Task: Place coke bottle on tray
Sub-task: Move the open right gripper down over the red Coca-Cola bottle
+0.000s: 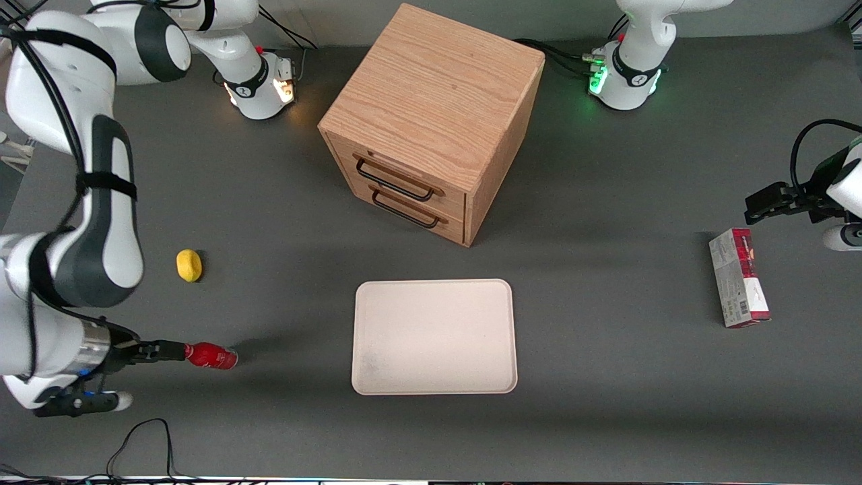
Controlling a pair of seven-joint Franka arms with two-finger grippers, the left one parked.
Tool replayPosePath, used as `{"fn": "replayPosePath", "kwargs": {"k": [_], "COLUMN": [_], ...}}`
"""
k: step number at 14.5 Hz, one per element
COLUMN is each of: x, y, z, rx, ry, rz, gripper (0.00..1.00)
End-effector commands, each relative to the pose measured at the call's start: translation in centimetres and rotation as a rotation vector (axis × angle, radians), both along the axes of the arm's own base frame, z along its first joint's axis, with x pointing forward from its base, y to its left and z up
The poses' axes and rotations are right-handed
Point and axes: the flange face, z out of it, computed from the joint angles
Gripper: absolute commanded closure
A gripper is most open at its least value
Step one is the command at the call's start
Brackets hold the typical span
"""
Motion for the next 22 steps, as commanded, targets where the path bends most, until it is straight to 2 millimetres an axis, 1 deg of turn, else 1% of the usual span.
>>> {"fn": "replayPosePath", "kwargs": {"k": [1, 3, 6, 8, 9, 13, 14, 16, 19, 22], "x": [0.2, -0.1, -0.2, -0.4, -0.6, -0.7, -0.8, -1.0, -1.2, -2.1], "y": [0.1, 0.1, -0.3, -1.1, -1.0, -0.9, -0.6, -0.6, -0.3, -0.3], "z": [-2.1, -4.2, -5.2, -6.4, -6.9, -7.0, -6.4, -5.1, -4.4, -4.8], "rx": [0.015, 0.015, 0.018, 0.019, 0.019, 0.018, 0.018, 0.018, 0.018, 0.017], "ry": [0.026, 0.054, 0.056, 0.049, 0.049, 0.035, 0.029, 0.019, -0.003, -0.04], "rz": [-0.008, -0.006, 0.063, 0.051, 0.052, 0.053, 0.057, 0.056, 0.059, 0.058], "gripper": [0.0, 0.0, 0.0, 0.0, 0.0, 0.0, 0.0, 0.0, 0.0, 0.0]}}
